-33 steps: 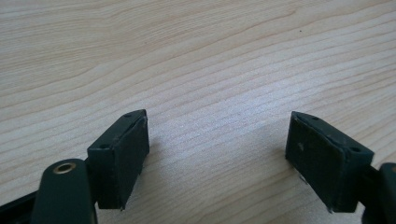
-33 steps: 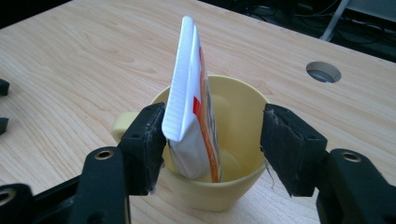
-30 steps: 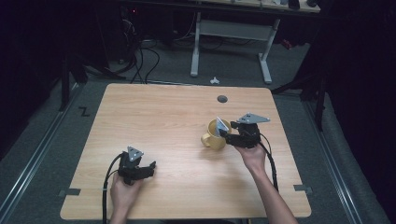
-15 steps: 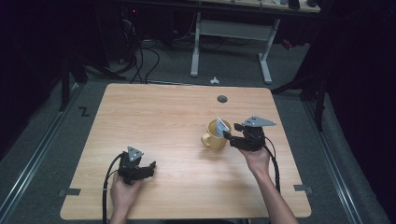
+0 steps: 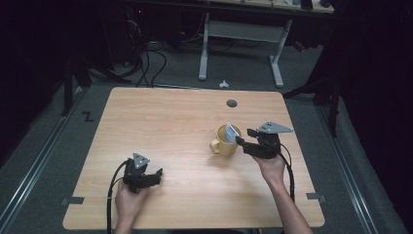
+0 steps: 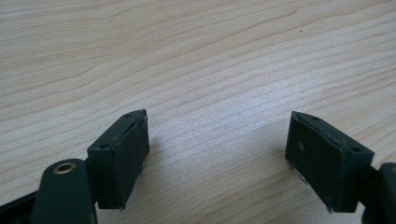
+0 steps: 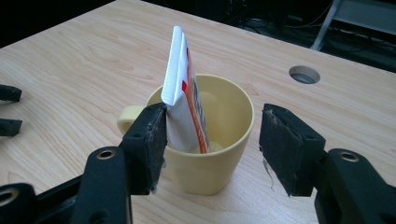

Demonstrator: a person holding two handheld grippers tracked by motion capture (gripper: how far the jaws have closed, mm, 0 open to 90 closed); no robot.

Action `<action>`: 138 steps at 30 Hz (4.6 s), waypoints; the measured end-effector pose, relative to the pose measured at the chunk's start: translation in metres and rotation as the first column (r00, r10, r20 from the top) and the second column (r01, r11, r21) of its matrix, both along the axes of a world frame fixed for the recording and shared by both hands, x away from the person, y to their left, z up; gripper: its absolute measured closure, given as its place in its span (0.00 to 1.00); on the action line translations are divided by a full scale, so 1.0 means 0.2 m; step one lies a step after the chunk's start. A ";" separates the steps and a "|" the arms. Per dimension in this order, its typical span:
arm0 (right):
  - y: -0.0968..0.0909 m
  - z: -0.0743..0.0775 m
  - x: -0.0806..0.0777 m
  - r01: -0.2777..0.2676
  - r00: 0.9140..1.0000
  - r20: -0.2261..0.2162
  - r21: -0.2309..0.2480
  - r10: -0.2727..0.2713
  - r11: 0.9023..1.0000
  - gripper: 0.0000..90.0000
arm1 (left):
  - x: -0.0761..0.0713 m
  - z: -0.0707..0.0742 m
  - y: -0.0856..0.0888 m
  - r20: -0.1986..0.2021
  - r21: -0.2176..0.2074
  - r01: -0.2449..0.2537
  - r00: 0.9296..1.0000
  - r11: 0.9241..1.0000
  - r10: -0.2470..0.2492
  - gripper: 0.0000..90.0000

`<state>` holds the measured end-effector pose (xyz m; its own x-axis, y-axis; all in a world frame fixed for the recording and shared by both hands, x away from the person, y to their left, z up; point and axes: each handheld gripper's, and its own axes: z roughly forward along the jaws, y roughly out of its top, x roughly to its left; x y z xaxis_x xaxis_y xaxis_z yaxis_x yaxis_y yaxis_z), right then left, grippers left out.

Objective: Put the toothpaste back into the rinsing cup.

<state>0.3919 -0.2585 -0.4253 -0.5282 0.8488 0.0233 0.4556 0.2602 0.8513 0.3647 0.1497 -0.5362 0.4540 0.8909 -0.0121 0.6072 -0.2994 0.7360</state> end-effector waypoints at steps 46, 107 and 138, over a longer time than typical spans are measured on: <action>-0.16 0.02 -0.11 0.057 0.998 0.032 0.052 -0.059 0.997 0.49 | 0.00 0.00 0.00 0.000 -0.001 -0.001 1.000 1.000 0.001 0.25; -0.36 -0.11 -0.20 0.153 0.988 -0.030 0.096 -0.151 0.984 0.50 | 0.00 0.00 0.00 0.001 -0.001 -0.002 1.000 1.000 0.002 0.25; -0.39 -0.26 -0.19 0.203 0.976 -0.098 0.100 -0.193 0.974 0.51 | 0.00 0.00 0.00 0.000 -0.001 -0.001 1.000 1.000 0.001 0.25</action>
<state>0.3547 -0.3359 -0.4765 -0.3417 0.9261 0.1598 0.5620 0.0651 0.8246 0.3645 0.1495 -0.5362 0.4531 0.8914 -0.0133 0.6077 -0.2979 0.7362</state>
